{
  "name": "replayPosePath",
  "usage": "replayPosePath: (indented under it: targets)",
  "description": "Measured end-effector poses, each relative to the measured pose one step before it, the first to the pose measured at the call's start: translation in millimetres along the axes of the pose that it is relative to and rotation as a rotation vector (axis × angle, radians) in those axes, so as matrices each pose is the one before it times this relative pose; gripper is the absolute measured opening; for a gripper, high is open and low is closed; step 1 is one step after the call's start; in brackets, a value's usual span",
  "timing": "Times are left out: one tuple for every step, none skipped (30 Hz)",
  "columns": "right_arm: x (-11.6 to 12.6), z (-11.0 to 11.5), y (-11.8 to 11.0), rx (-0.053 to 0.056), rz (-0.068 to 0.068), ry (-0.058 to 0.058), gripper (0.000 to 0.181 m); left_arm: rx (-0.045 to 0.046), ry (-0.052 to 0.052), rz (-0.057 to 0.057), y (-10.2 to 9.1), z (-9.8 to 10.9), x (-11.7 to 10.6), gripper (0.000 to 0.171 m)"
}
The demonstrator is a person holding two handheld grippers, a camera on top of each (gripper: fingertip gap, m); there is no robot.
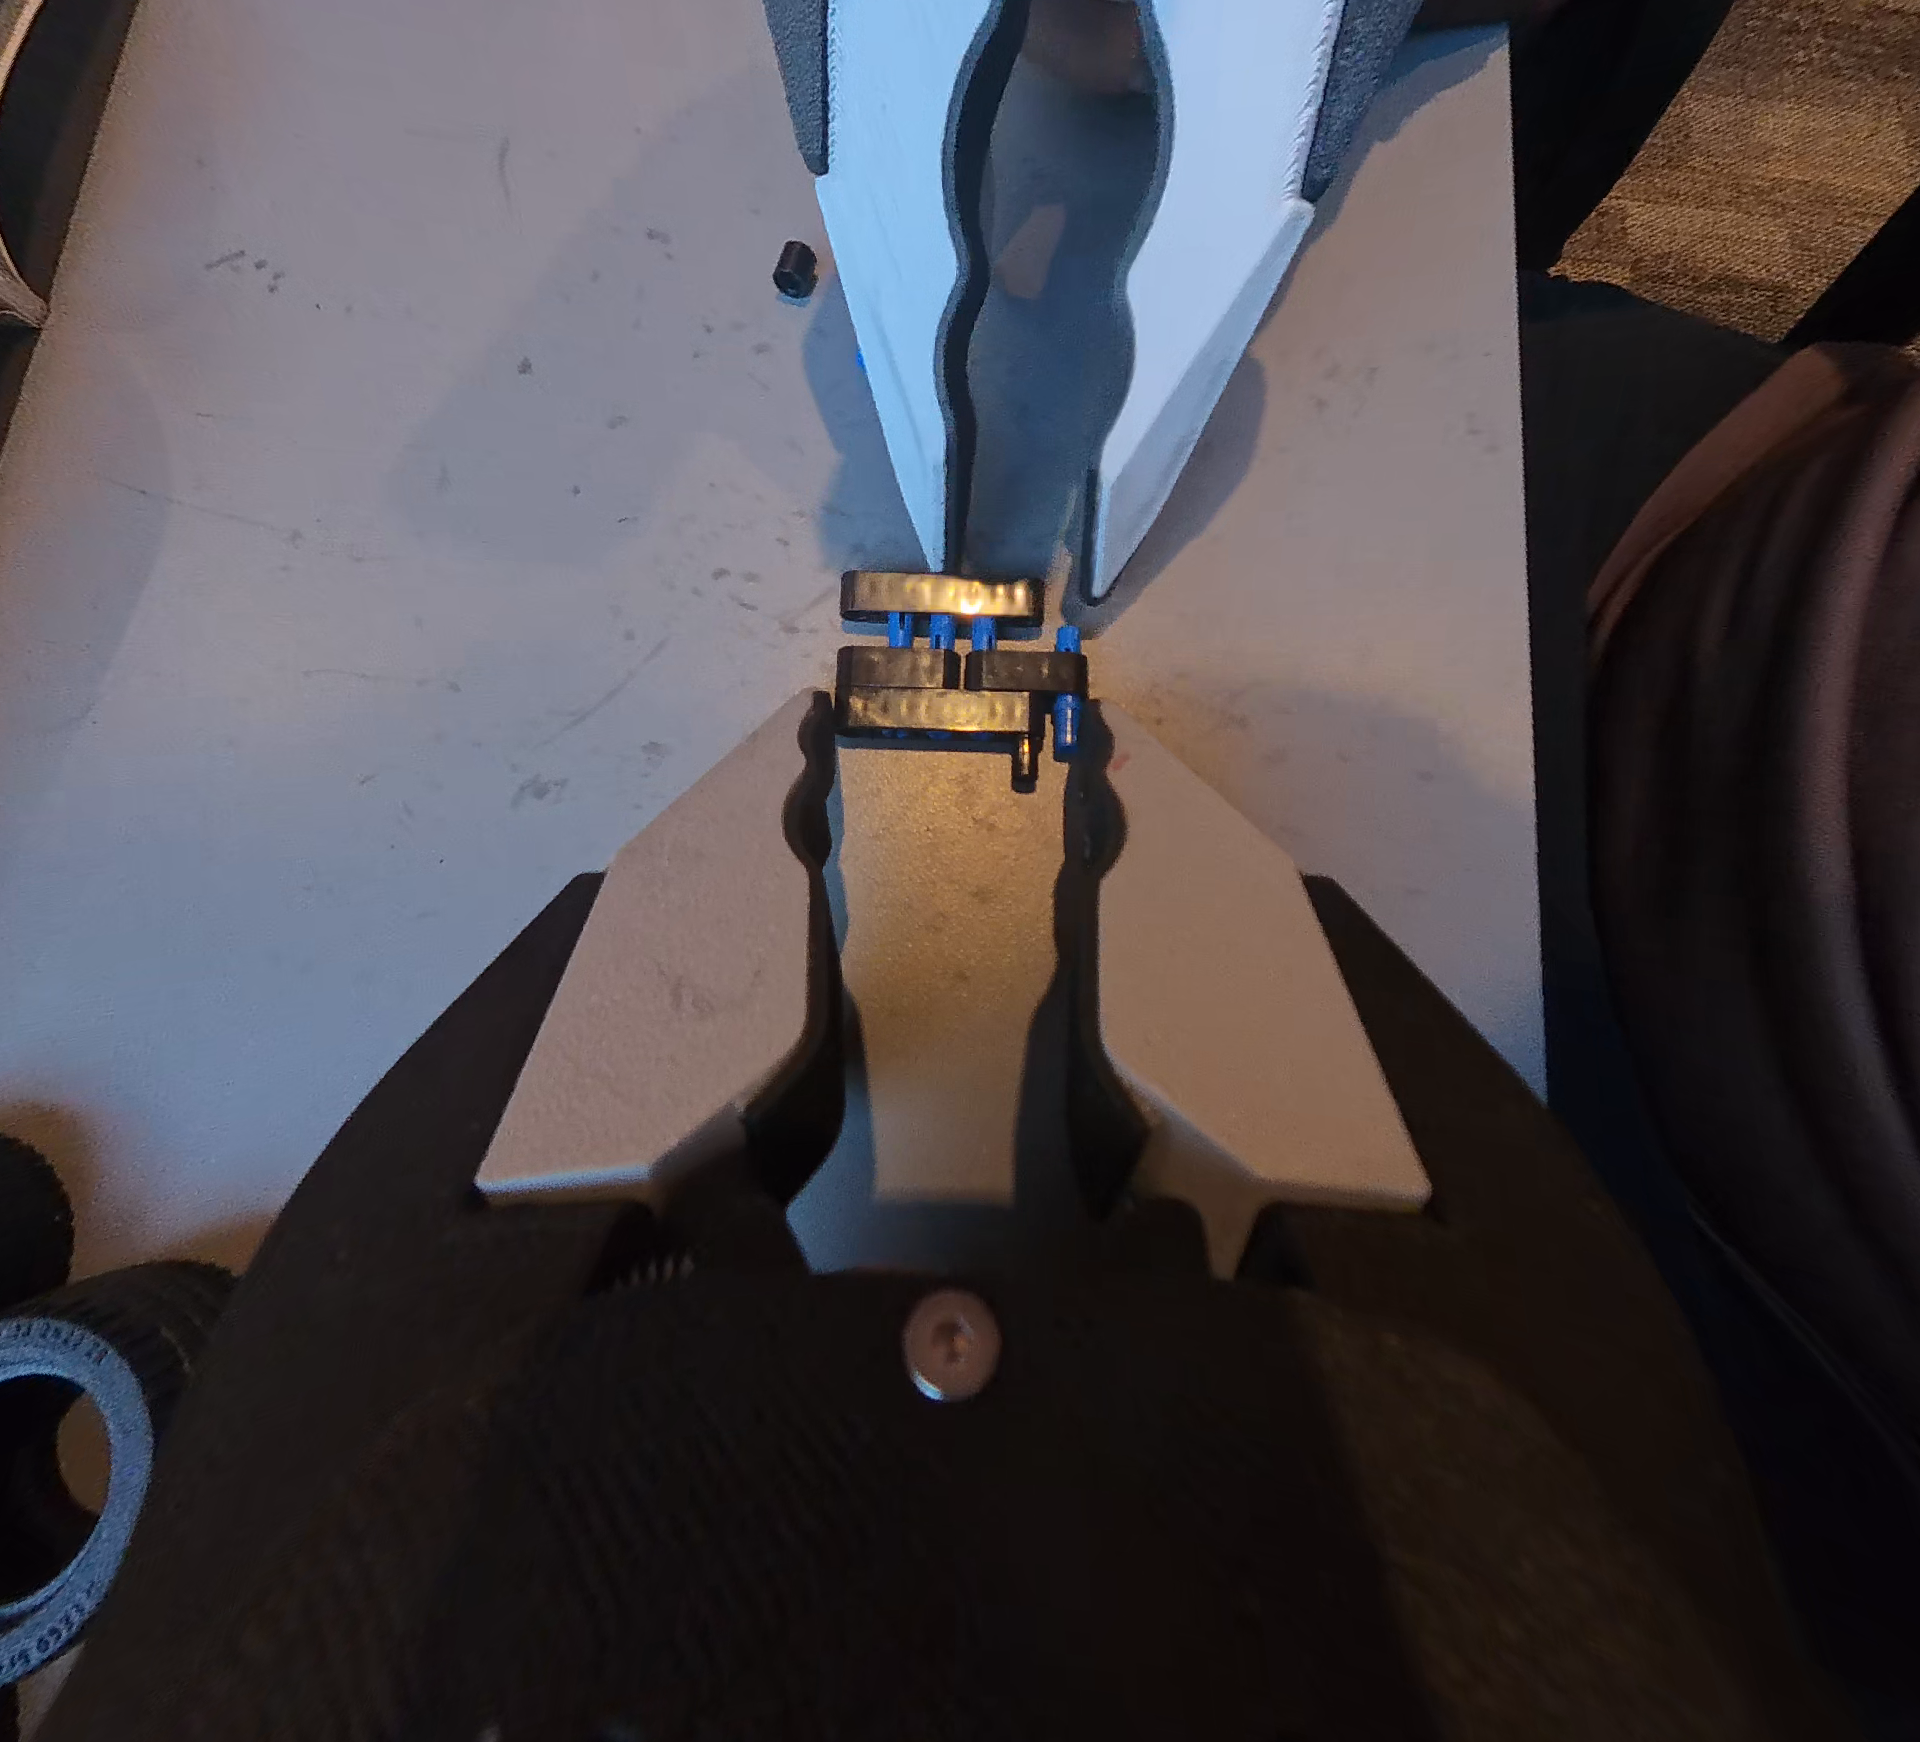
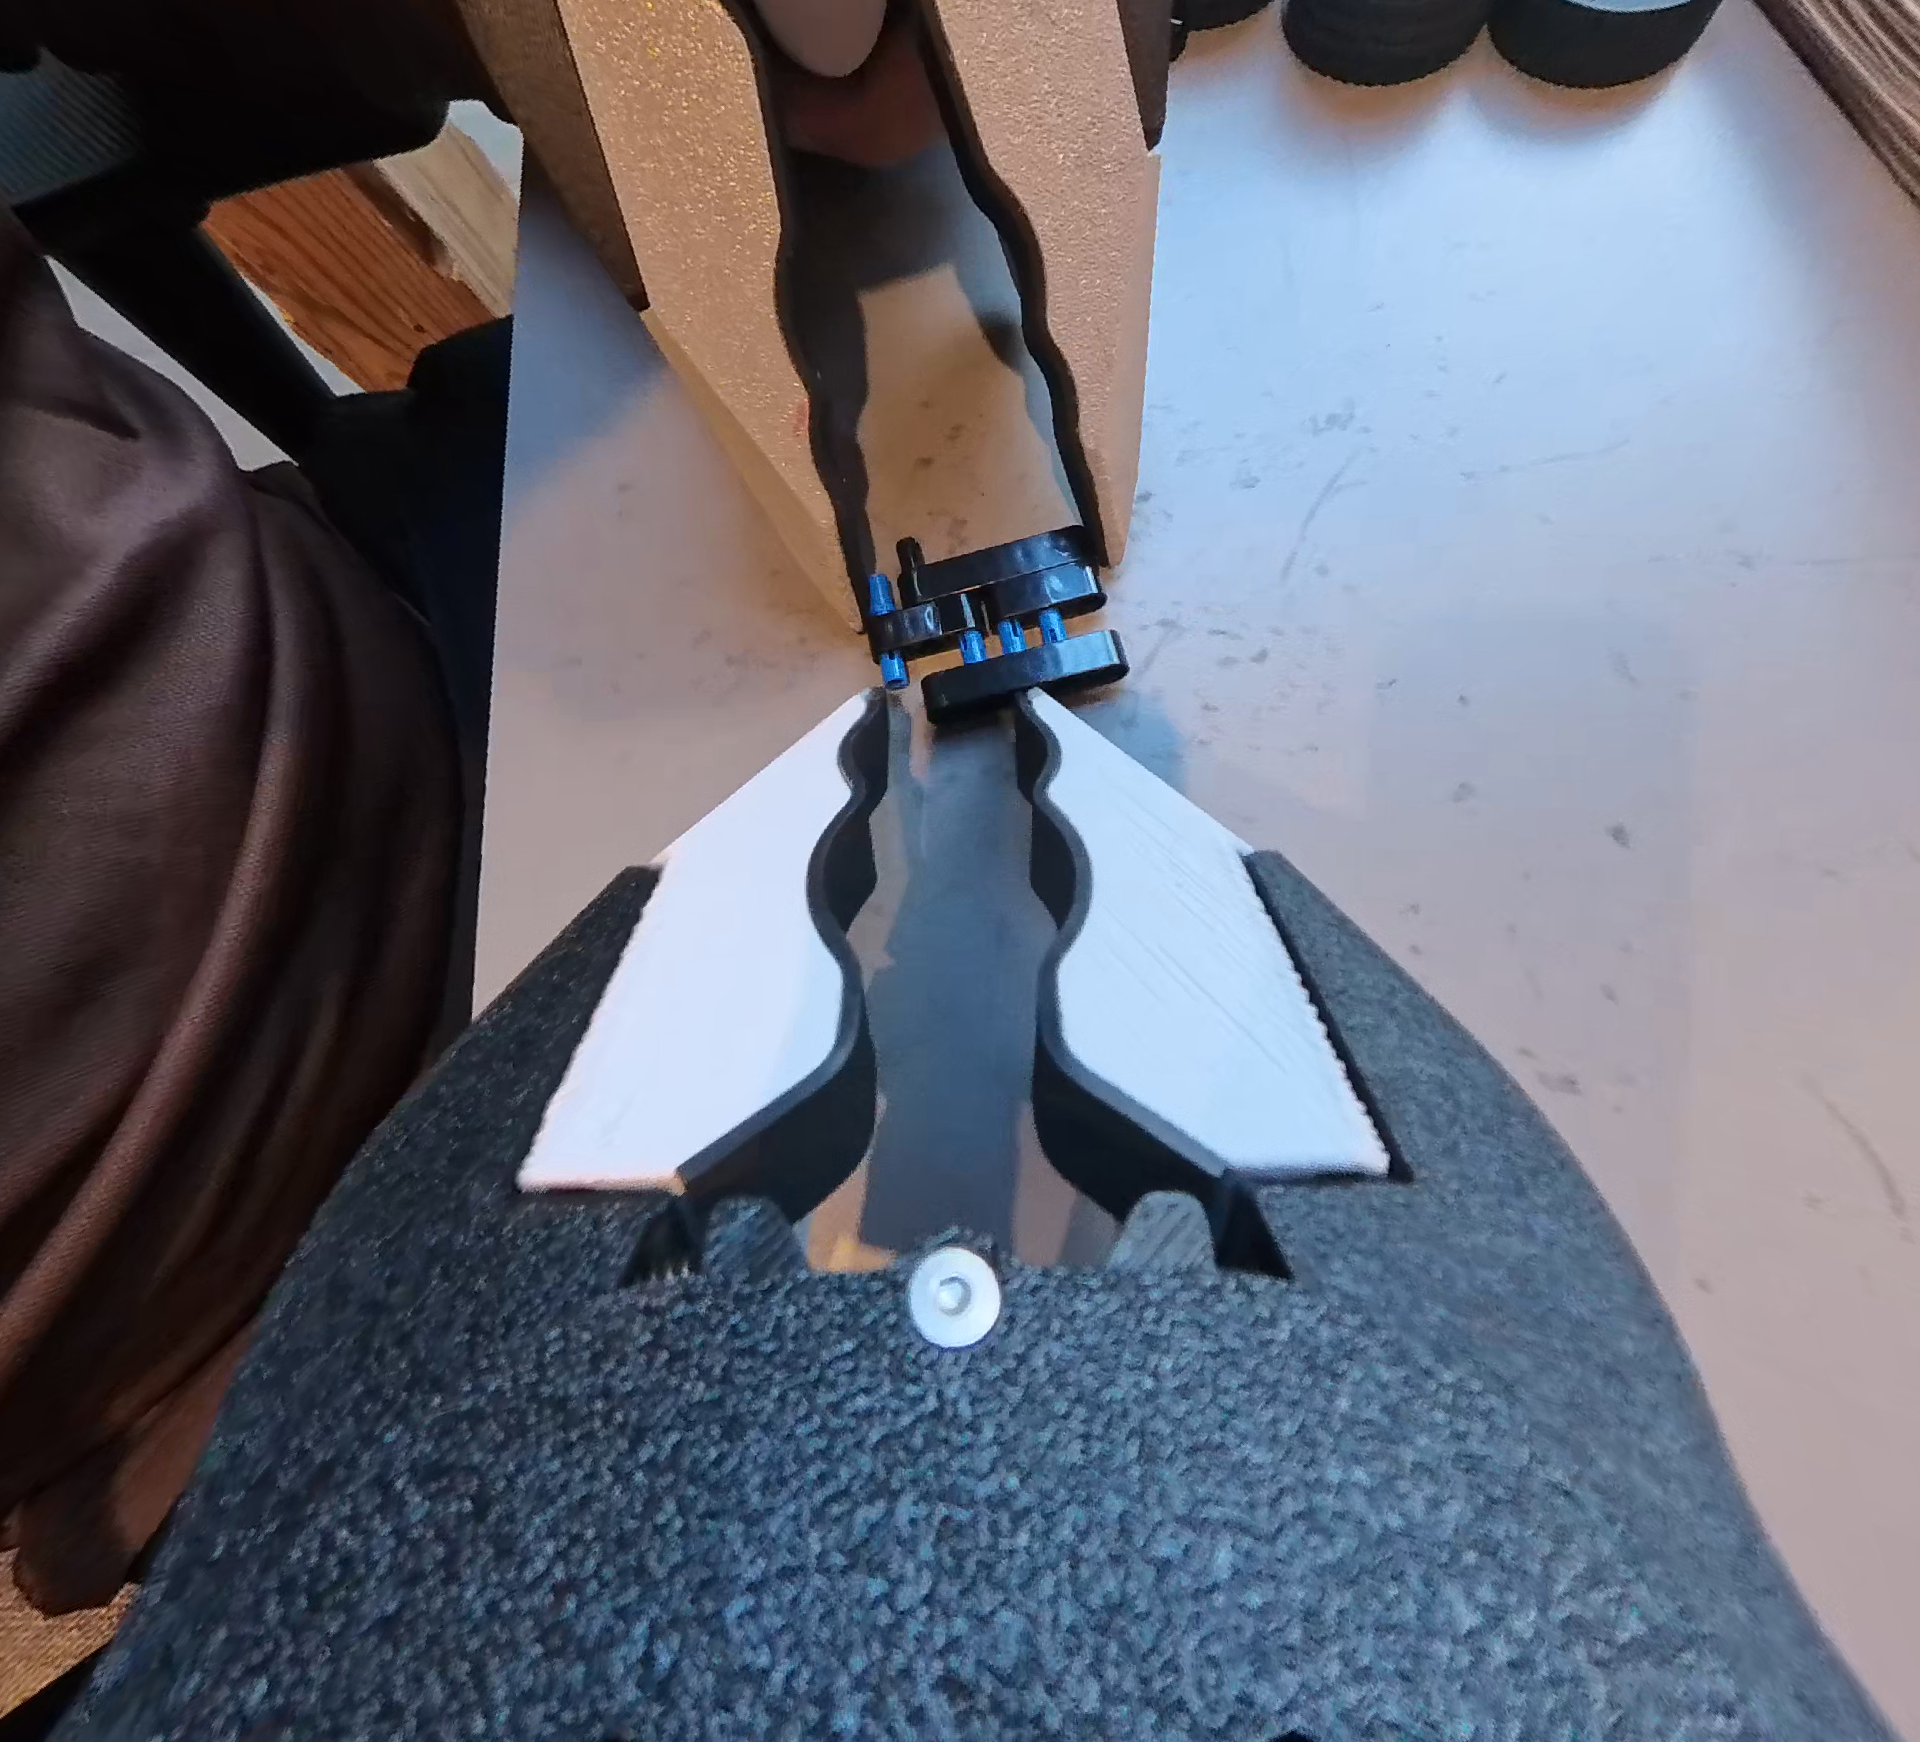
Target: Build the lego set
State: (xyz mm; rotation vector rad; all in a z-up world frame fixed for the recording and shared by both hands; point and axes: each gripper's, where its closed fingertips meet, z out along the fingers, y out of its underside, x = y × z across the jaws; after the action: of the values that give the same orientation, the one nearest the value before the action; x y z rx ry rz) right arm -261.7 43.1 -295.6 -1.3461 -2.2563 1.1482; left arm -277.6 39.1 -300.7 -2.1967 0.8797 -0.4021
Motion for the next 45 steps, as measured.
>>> replayPosePath:
  targets:
    - [-0.24, -0.05, 0.03, 0.0000, 0.0004, -0.0021, 0.025, 0.00001, 0.0001, 0.0000, 0.00, 0.00, 0.01, 0.045]
    - [-0.39, -0.14, -0.05, 0.0005, 0.0000, -0.0029, 0.025, 0.00001, 0.0000, 0.0001, 0.05, -0.05, 0.06, 0.045]
    - [-0.49, -0.10, -0.12, 0.0010, -0.0006, -0.0039, 0.026, 0.00003, 0.0000, 0.0000, 0.05, -0.05, 0.07, 0.045]
    - [-0.61, -0.28, -0.15, 0.0017, -0.0011, -0.0047, 0.027, 0.00002, 0.0000, 0.0000, 0.00, 0.00, 0.01, 0.045]
    - [-0.43, -0.37, -0.32, 0.0030, -0.0005, -0.0032, 0.027, 0.00001, 0.0000, 0.0000, 0.00, 0.00, 0.14, 0.045]
    - [-0.03, -0.63, -0.55, 0.0049, 0.0006, -0.0005, 0.027, -0.00001, 0.0000, -0.0001, 0.00, 0.00, 0.01, 0.045]
    - [0.05, -0.87, -0.75, 0.0065, 0.0008, -0.0001, 0.028, 0.00000, 0.0000, 0.0001, 0.00, 0.00, -0.01, 0.045]
    - [0.43, -1.11, -0.30, 0.0056, 0.0014, 0.0002, 0.028, 0.00000, 0.0000, -0.0001, 0.05, -0.05, 0.08, 0.045]
    - [1.25, -1.18, 0.43, 0.0023, 0.0033, 0.0034, 0.028, 0.00002, 0.0001, -0.0002, 0.00, 0.00, 0.02, 0.045]
    - [1.68, -1.27, 0.68, 0.0007, 0.0049, 0.0046, 0.028, 0.00001, 0.0001, -0.0003, 0.00, 0.00, 0.04, 0.045]
    - [1.40, -1.17, 0.47, 0.0019, 0.0055, 0.0018, 0.028, 0.00001, 0.0002, -0.0002, 0.00, 0.00, 0.04, 0.045]
    - [1.00, -0.89, 0.21, 0.0014, 0.0049, 0.0009, 0.028, -0.00001, -0.0001, 0.0002, 0.05, -0.05, 0.04, 0.045]
    - [1.12, -0.20, 0.79, -0.0040, 0.0027, 0.0026, 0.029, 0.00001, 0.0000, 0.0000, 0.00, 0.00, 0.00, 0.045]
    - [1.05, 0.50, 2.01, -0.0131, -0.0017, 0.0044, 0.028, -0.00001, -0.0001, 0.0001, 0.00, 0.00, 0.12, 0.045]
    - [1.65, 0.96, 2.83, -0.0201, -0.0080, 0.0105, 0.028, 0.00001, 0.0000, 0.0000, 0.05, -0.05, 0.07, 0.045]
    - [1.32, 0.46, 1.48, -0.0124, -0.0138, 0.0126, 0.027, -0.00001, 0.0000, 0.0001, 0.00, 0.00, -0.01, 0.045]
    - [0.85, 0.07, 0.72, -0.0078, -0.0168, 0.0113, 0.027, 0.00003, 0.0000, 0.0002, 0.00, 0.00, 0.12, 0.045]
    - [0.85, -0.01, 0.40, -0.0059, -0.0162, 0.0089, 0.026, -0.00003, 0.0000, 0.0000, 0.00, 0.00, 0.00, 0.045]
    - [0.64, 0.04, 0.17, -0.0033, -0.0121, 0.0043, 0.025, 0.00005, 0.0000, -0.0001, 0.04, -0.05, 0.08, 0.045]
    - [0.59, 0.17, -0.07, -0.0017, -0.0067, -0.0010, 0.024, -0.00002, 0.0000, 0.0000, 0.00, 0.00, 0.00, 0.045]
    - [0.62, 0.17, -0.19, -0.0012, -0.0028, -0.0040, 0.023, -0.00003, 0.0000, -0.0001, 0.00, 0.00, 0.00, 0.045]
    - [0.41, 0.05, -0.19, -0.0003, -0.0005, -0.0068, 0.022, 0.00002, 0.0000, -0.0002, 0.05, -0.05, 0.09, 0.045]
    - [0.06, 0.17, -0.25, 0.0004, 0.0012, -0.0095, 0.022, -0.00003, 0.0000, -0.0001, 0.00, 0.00, 0.00, 0.045]
    - [0.32, 0.19, -0.32, 0.0007, 0.0021, -0.0082, 0.021, -0.00001, 0.0000, -0.0001, 0.00, 0.00, 0.00, 0.045]
    - [0.62, 0.45, -0.41, 0.0007, 0.0020, -0.0048, 0.020, -0.00002, 0.0002, -0.0003, 0.00, 0.00, 0.06, 0.045]
    - [0.78, 0.53, -0.55, 0.0001, 0.0013, -0.0025, 0.018, -0.00001, 0.0008, -0.0009, 0.00, 0.00, 0.03, 0.045]
    - [0.19, 0.67, -0.57, -0.0002, -0.0009, -0.0035, 0.018, 0.00002, 0.0008, -0.0010, 0.11, 0.02, -0.04, 0.045]
    - [-0.52, 0.84, -0.71, -0.0007, -0.0039, -0.0046, 0.018, 0.00006, 0.0001, -0.0005, -0.06, 0.06, -0.02, 0.045]
    - [-0.91, 0.86, -0.57, -0.0013, -0.0072, -0.0039, 0.018, 0.00014, -0.0004, 0.0000, 0.03, -0.04, 0.01, 0.045]
    - [-1.18, 0.92, -0.54, -0.0016, -0.0092, -0.0038, 0.017, 0.00015, -0.0010, -0.0001, -0.12, 0.11, -0.13, 0.045]
    - [-1.68, 0.75, -0.36, -0.0017, -0.0095, -0.0064, 0.015, -0.00050, -0.0005, -0.0009, -0.03, 0.07, -0.01, 0.045]
    - [-0.87, 0.33, -0.30, -0.0006, -0.0065, -0.0042, 0.015, -0.00041, 0.0008, -0.0014, 0.05, -0.03, -0.07, 0.045]
    - [-0.43, 0.30, -0.26, 0.0009, -0.0005, -0.0057, 0.014, -0.00036, 0.0012, -0.0019, -0.01, 0.03, -0.05, 0.045]
    - [-0.09, 0.24, -0.56, 0.0022, 0.0039, -0.0071, 0.014, -0.00094, 0.0007, -0.0014, -0.14, 0.07, 0.06, 0.044]
    - [0.04, 0.43, -0.49, 0.0002, 0.0022, -0.0082, 0.014, -0.00074, 0.0020, -0.0015, 0.00, 0.05, 0.10, 0.044]
    - [-0.03, 0.19, -0.13, -0.0015, -0.0019, -0.0099, 0.014, -0.00024, 0.0056, -0.0044, 0.04, -0.08, 0.03, 0.044]
    - [-0.13, 0.37, -0.33, -0.0016, -0.0022, -0.0116, 0.014, -0.00009, 0.0080, -0.0066, 0.10, -0.18, 0.10, 0.044]
    - [0.01, 0.33, -0.40, -0.0012, 0.0005, -0.0118, 0.013, 0.00004, 0.0055, -0.0038, 0.02, -0.24, -0.02, 0.044]
    - [0.15, 0.18, -0.21, -0.0010, -0.0022, -0.0089, 0.013, -0.00002, 0.0025, -0.0012, 0.03, -0.07, -0.07, 0.044]
    - [0.11, 0.23, -0.25, -0.0016, -0.0094, -0.0044, 0.013, -0.00023, -0.0003, 0.0012, -0.01, 0.04, -0.05, 0.044]
    - [-0.23, 0.23, -0.23, -0.0024, -0.0140, -0.0004, 0.013, -0.00031, -0.0018, 0.0027, 0.02, 0.04, 0.05, 0.044]
    - [-0.16, 0.31, -0.19, -0.0024, -0.0173, 0.0039, 0.013, -0.00041, -0.0017, 0.0034, -0.09, 0.01, -0.05, 0.044]
    - [-0.19, 0.30, 0.06, -0.0002, -0.0258, 0.0080, 0.013, -0.00061, -0.0014, 0.0039, -0.06, 0.00, 0.11, 0.044]
    - [-0.07, 0.19, 0.10, 0.0005, -0.0266, 0.0063, 0.012, -0.00009, -0.0004, 0.0012, 0.07, -0.05, 0.07, 0.044]
    - [-0.17, 0.12, 0.25, -0.0017, -0.0190, -0.0021, 0.012, 0.00008, 0.0014, -0.0008, -0.09, -0.07, -0.03, 0.044]
